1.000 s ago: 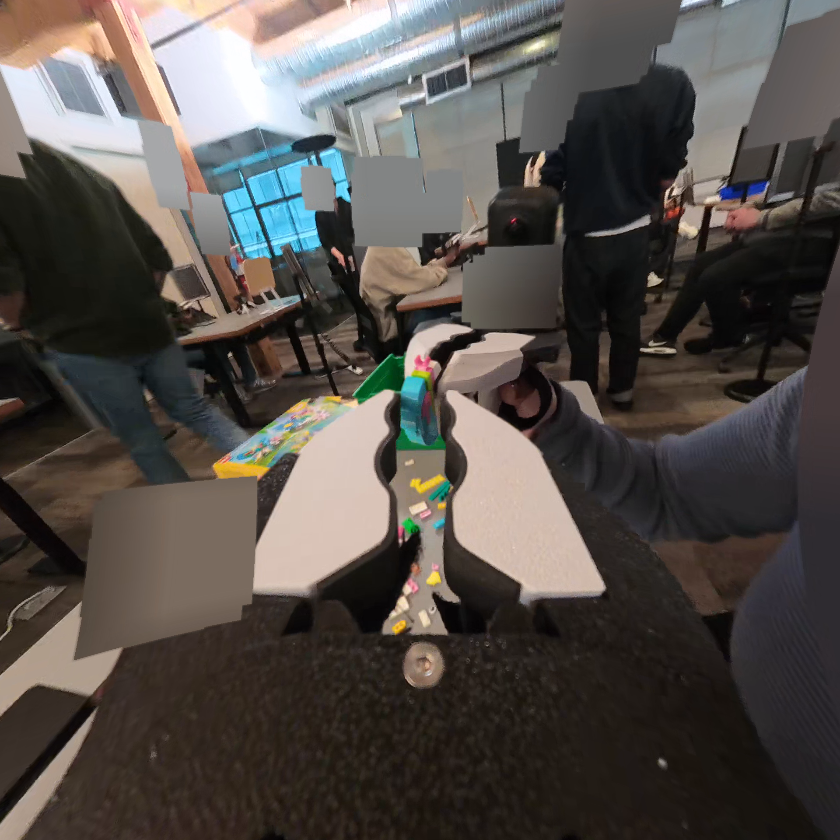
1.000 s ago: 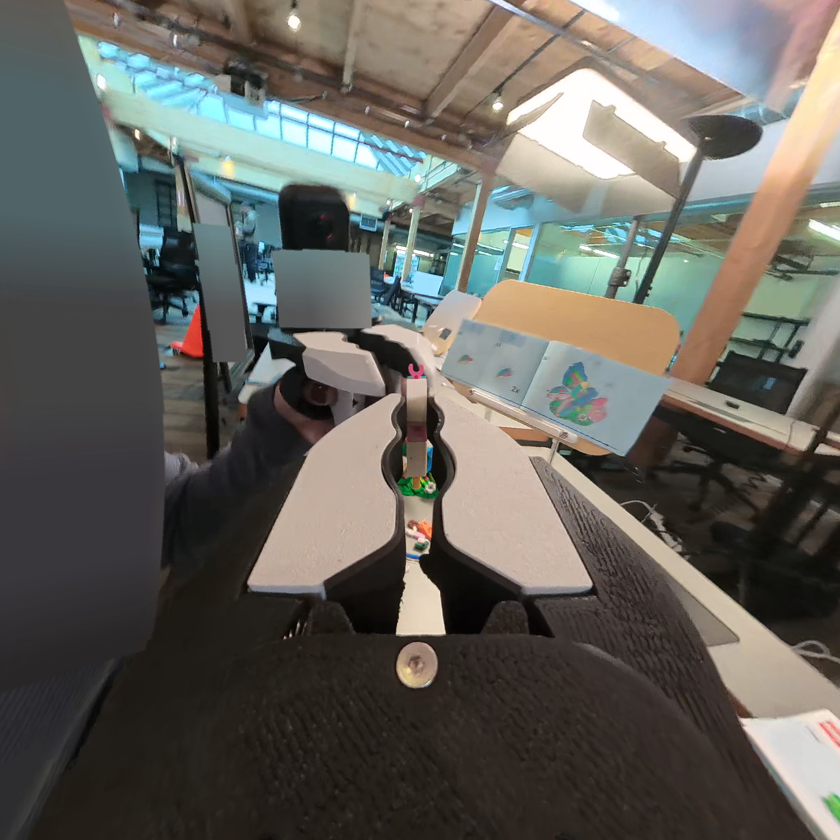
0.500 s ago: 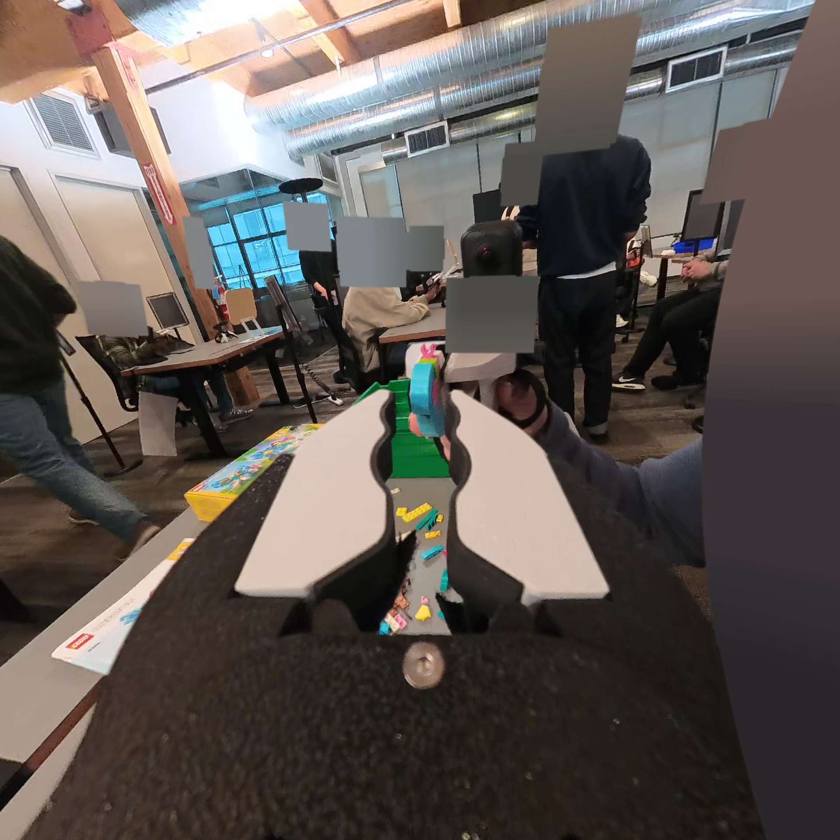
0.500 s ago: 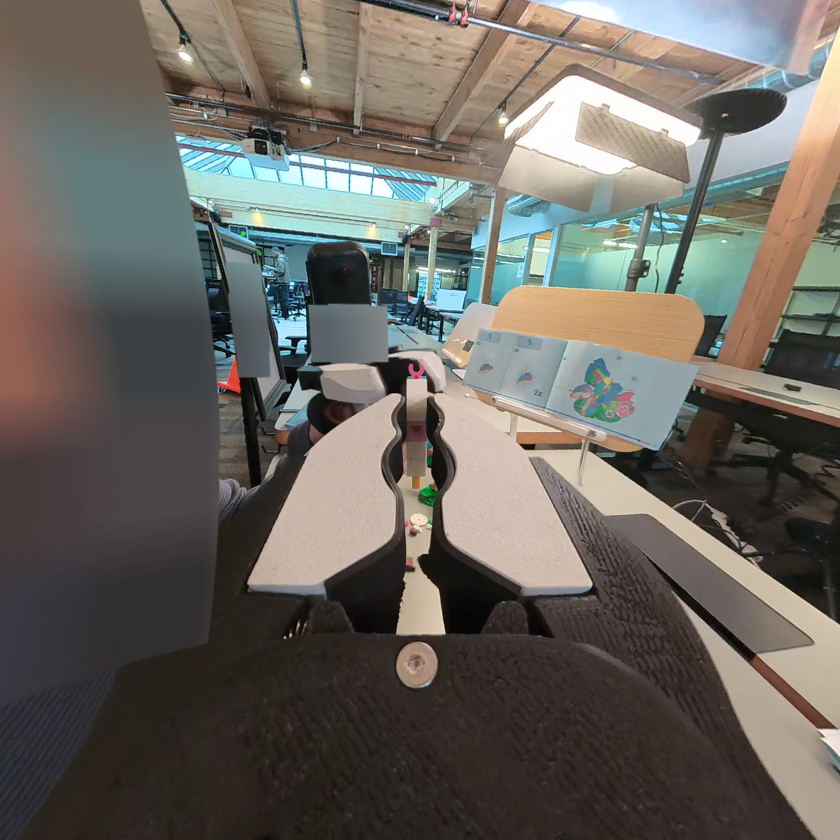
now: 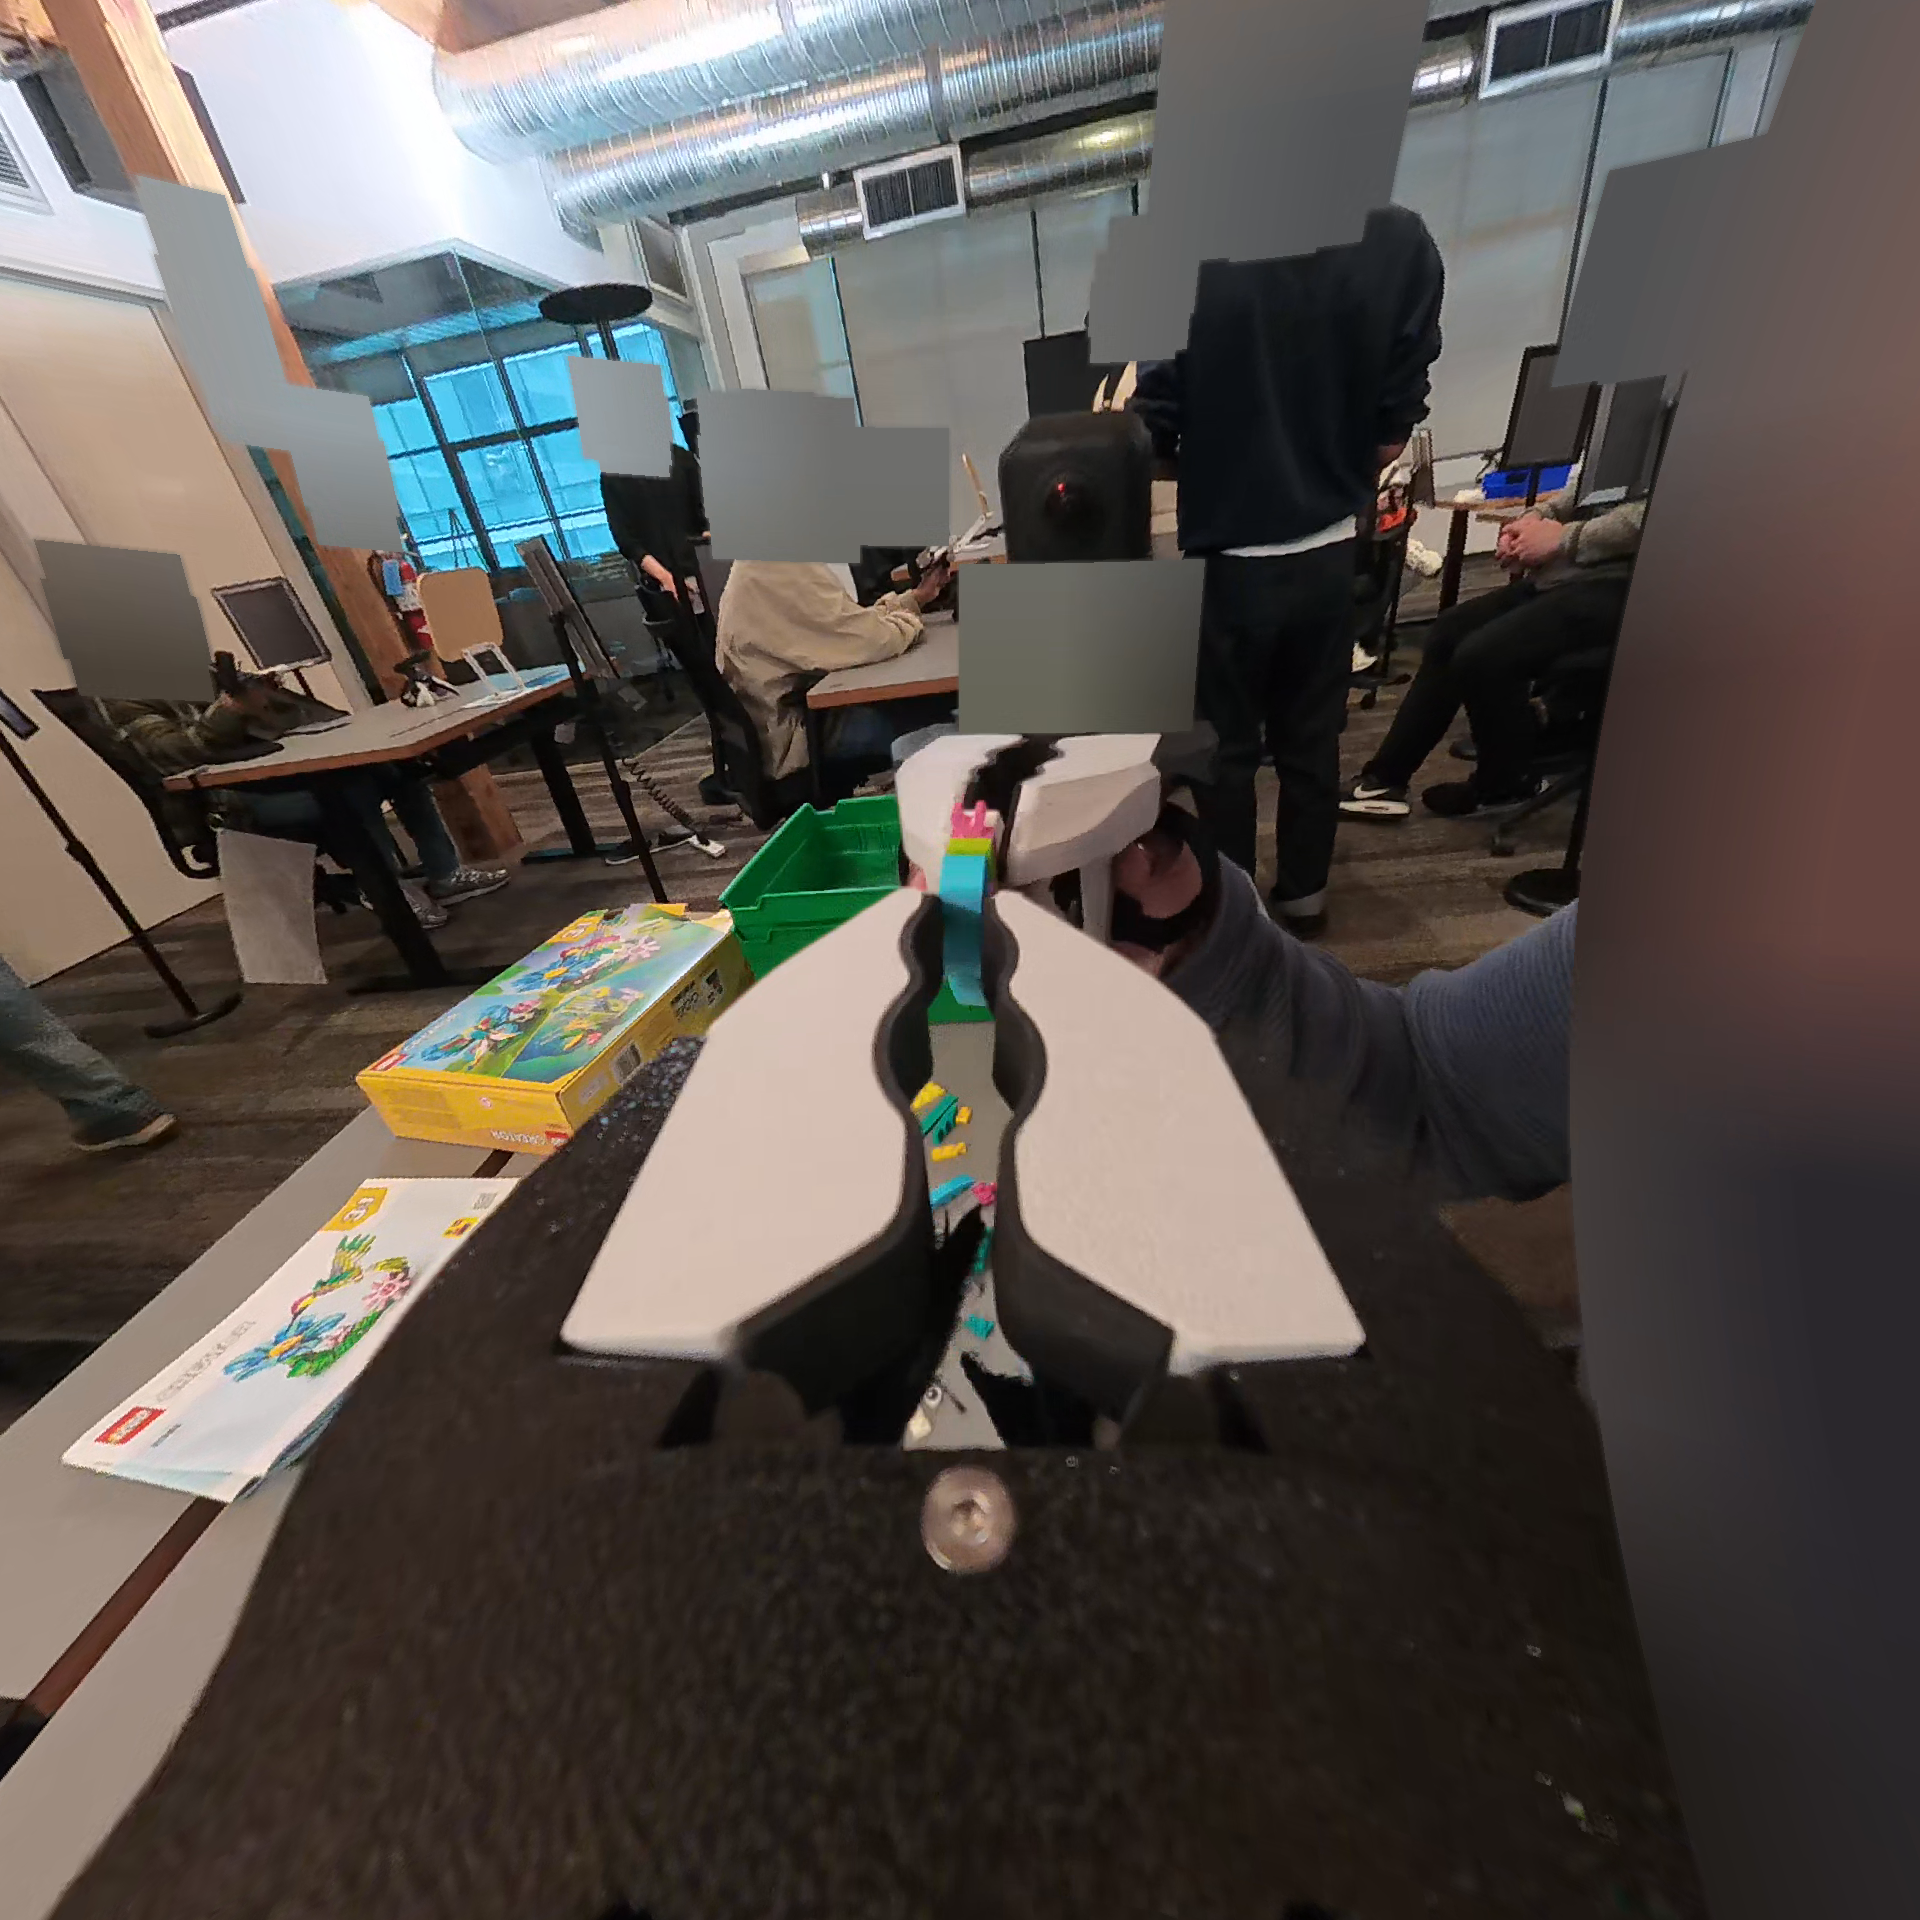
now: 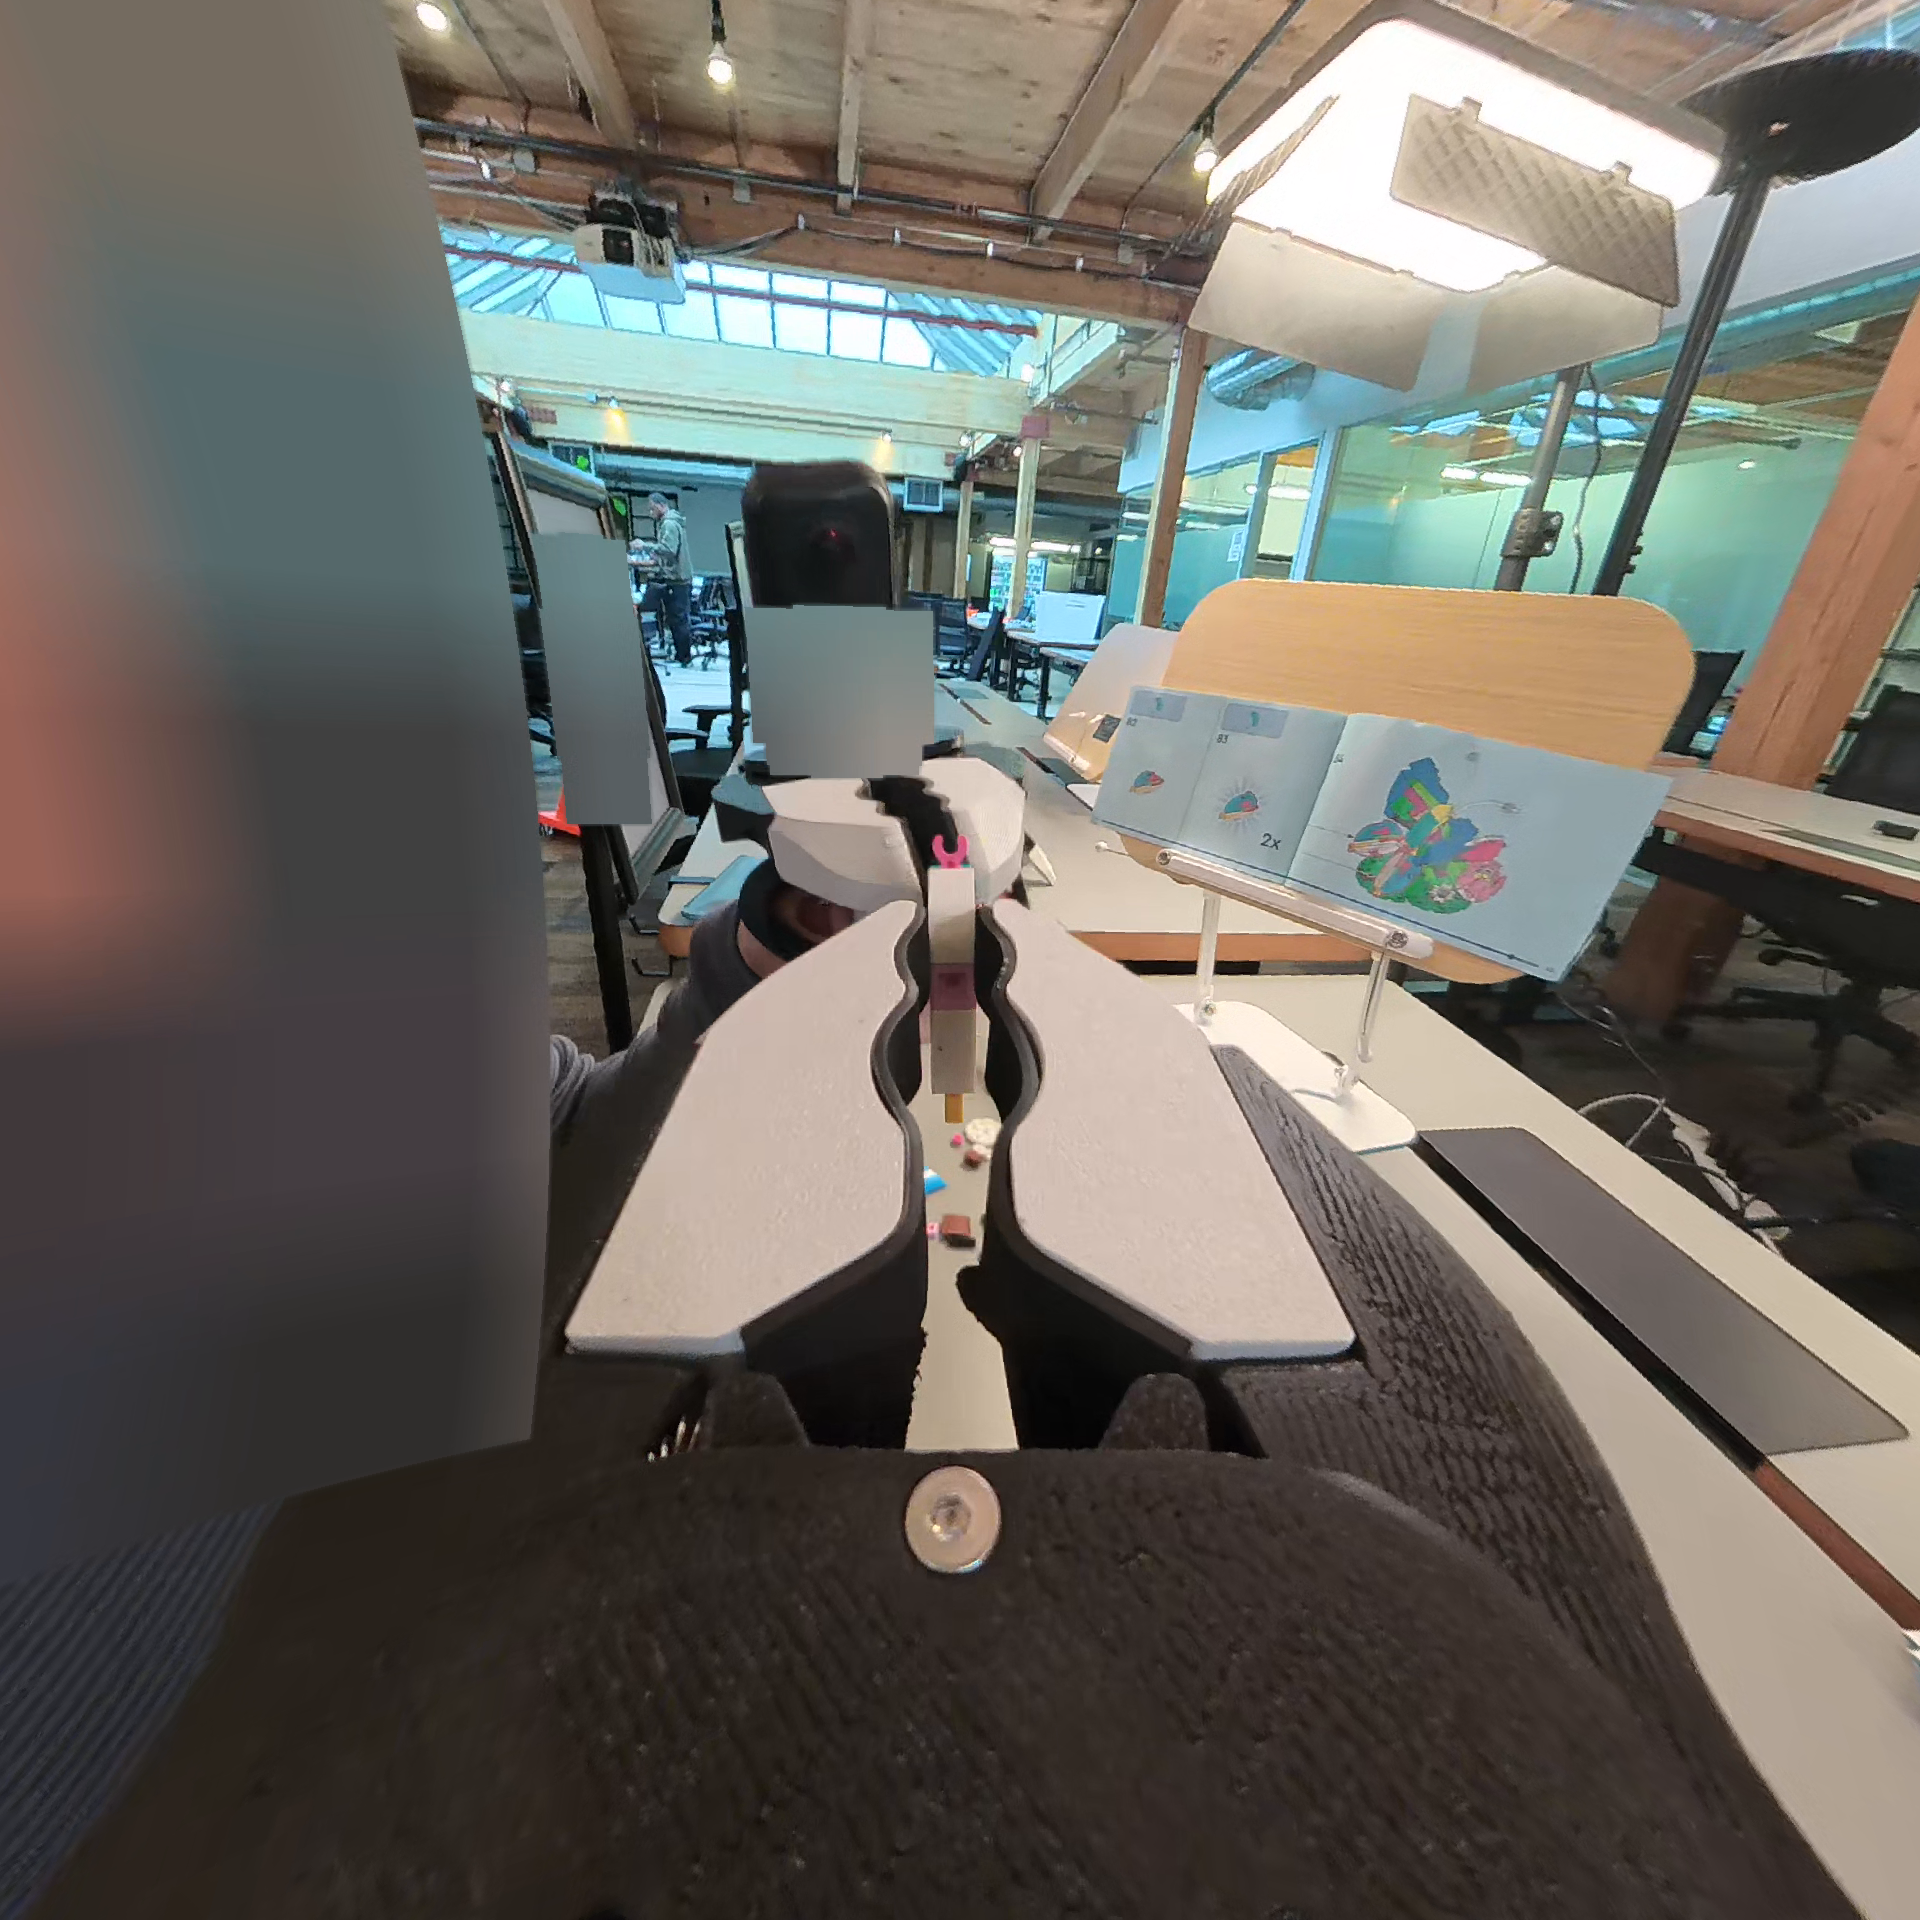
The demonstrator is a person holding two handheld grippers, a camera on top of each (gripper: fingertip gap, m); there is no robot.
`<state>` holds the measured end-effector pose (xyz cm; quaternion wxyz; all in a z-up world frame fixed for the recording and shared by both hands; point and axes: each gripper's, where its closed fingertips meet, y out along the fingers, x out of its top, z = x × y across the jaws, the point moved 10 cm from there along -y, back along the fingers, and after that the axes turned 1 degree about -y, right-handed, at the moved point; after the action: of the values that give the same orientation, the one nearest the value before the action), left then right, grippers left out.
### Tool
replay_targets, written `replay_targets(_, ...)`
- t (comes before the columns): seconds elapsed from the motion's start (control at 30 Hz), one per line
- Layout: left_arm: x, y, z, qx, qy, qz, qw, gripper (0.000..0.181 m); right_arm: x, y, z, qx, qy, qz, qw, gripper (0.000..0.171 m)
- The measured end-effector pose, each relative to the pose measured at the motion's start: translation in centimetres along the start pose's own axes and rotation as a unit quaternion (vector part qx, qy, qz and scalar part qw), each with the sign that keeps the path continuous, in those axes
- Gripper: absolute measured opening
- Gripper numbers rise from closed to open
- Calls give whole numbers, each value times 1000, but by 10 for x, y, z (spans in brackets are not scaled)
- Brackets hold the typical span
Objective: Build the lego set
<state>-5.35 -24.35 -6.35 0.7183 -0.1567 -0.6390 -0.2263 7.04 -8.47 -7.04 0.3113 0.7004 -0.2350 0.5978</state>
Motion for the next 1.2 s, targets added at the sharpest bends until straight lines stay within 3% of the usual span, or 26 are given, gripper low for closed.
replay_targets(0.5,-6,4,-1,-6,5,43,999,7,-1,-3,0,-1,2,35,999,6)
replay_targets(0.8,-9,11,0,-29,-14,16,999,7,1,-7,1,6,15,30,999,7)
replay_targets(1.2,-12,12,4,-6,-10,17,1000,7,-3,-6,-3,-15,17,40,999,7)
